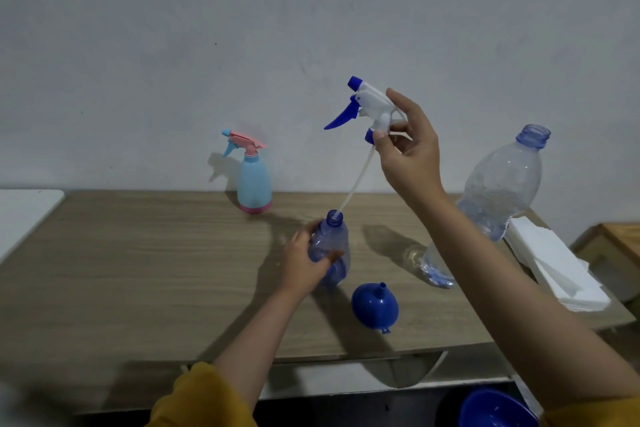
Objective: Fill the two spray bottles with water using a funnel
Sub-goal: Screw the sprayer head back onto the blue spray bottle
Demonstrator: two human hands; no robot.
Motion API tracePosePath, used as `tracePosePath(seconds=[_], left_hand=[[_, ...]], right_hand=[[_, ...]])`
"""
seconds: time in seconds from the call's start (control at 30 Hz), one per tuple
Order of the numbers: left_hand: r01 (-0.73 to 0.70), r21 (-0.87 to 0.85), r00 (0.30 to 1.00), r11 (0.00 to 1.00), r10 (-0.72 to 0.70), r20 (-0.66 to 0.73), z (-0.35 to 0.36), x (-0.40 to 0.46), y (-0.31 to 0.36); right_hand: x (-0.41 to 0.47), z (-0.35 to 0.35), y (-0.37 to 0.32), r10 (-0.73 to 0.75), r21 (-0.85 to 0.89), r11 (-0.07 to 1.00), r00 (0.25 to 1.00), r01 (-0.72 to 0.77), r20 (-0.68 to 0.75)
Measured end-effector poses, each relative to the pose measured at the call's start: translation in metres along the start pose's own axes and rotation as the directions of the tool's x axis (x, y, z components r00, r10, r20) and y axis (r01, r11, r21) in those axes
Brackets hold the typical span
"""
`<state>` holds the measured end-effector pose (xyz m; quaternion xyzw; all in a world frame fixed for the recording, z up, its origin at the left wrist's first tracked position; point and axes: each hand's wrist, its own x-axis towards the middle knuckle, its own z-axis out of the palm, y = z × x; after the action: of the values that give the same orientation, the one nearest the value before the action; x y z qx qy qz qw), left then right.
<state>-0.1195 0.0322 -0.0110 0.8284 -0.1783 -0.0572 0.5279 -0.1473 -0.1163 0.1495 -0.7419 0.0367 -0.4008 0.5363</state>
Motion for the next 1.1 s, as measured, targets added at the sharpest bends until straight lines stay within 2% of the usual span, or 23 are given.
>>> tracePosePath(seconds=[0.17,0.27,0.47,0.57,0.67,0.83,0.93,1.1], left_hand=[[0.021,-0.077,1.000,0.997,-0.021,0.001,0.003,0.001,-0.002],[-0.020,-0.094,1.000,0.995,0.019,-0.012,0.005,0.002,-0.005],[-0.033,-0.099,0.999,0.995,0.034,0.003,0.004,0.004,-0.006],[-0.037,-0.090,0.999,0.995,0.038,0.006,0.003,0.004,-0.006],[-0.045,-0.069,0.999,0.997,0.045,0.002,0.003,0.005,-0.006],[-0.038,-0.039,0.999,0.999,0.038,-0.004,0.004,0.004,-0.007],[-0.042,-0.017,0.999,0.999,0.042,-0.013,0.003,0.002,-0.004],[-0.030,-0.009,0.999,1.000,0.030,-0.028,0.003,0.000,-0.004]], right_hand=[[-0.035,0.014,0.028,0.082,-0.052,0.996,0.988,-0.075,0.130],[-0.061,0.020,0.053,0.131,-0.122,0.987,0.962,-0.104,0.241],[-0.085,0.022,0.080,0.140,-0.117,0.986,0.969,-0.117,0.205],[-0.082,0.025,0.080,0.122,-0.194,0.978,0.957,-0.071,0.263],[-0.075,0.023,0.079,0.183,-0.154,0.978,0.933,-0.140,0.310],[-0.069,0.026,0.089,0.340,-0.172,0.938,0.897,-0.301,0.282],[-0.076,0.029,0.099,0.325,-0.141,0.945,0.907,-0.297,0.268],[-0.082,0.035,0.098,0.388,-0.006,0.920,0.907,-0.393,0.164]])
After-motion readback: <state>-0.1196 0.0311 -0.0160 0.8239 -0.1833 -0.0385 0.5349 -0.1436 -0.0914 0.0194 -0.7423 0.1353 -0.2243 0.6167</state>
